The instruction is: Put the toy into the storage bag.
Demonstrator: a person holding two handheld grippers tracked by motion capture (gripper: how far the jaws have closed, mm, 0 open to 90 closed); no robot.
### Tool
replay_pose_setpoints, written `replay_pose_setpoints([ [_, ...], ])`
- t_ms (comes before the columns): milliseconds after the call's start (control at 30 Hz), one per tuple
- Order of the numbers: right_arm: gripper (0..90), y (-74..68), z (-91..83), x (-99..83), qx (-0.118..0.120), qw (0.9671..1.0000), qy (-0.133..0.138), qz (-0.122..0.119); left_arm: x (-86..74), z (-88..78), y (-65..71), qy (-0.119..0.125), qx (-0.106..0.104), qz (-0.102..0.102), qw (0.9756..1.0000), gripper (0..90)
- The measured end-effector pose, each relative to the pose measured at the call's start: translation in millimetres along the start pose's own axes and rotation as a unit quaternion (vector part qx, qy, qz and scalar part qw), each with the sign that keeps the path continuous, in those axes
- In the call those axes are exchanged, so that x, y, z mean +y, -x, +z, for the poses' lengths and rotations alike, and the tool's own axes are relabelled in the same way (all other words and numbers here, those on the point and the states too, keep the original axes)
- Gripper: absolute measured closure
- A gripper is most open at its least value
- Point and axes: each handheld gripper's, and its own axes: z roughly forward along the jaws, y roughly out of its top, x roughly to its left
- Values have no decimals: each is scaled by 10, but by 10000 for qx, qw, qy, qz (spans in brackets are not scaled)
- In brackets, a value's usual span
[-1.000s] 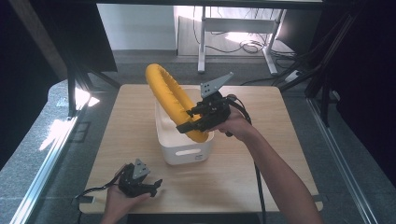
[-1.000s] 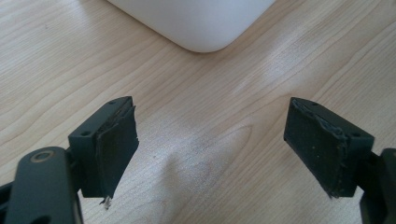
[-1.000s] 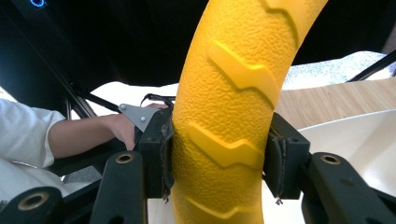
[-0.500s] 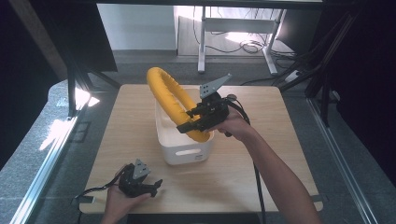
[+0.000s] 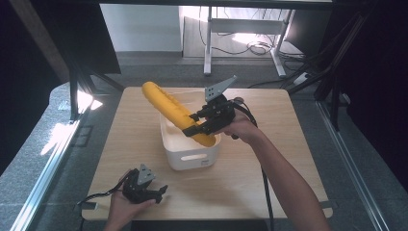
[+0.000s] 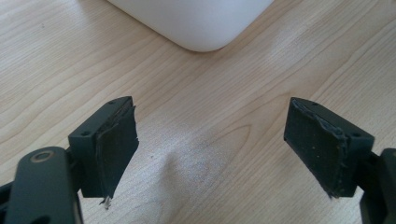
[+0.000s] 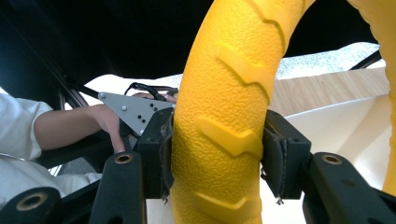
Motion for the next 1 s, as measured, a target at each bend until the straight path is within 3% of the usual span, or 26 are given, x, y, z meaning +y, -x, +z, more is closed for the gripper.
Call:
replay_pose_setpoints([
  [200, 502, 64, 0, -72, -120, 9997, -85, 173, -1, 0, 1, -11, -8, 11, 10000, 176],
  [300, 501, 114, 4, -124, -127, 9995, -2, 289, -2, 2, 5, -14, -11, -5, 10000, 176],
  [767, 497, 199, -19, -209, 42, 9988, -3, 488, -4, 20, 15, -62, -37, 21, 10000, 175],
  [1000, 489, 225, -50, -255, -99, 9987, -85, 496, -5, 30, 20, -84, -45, 29, 10000, 172],
])
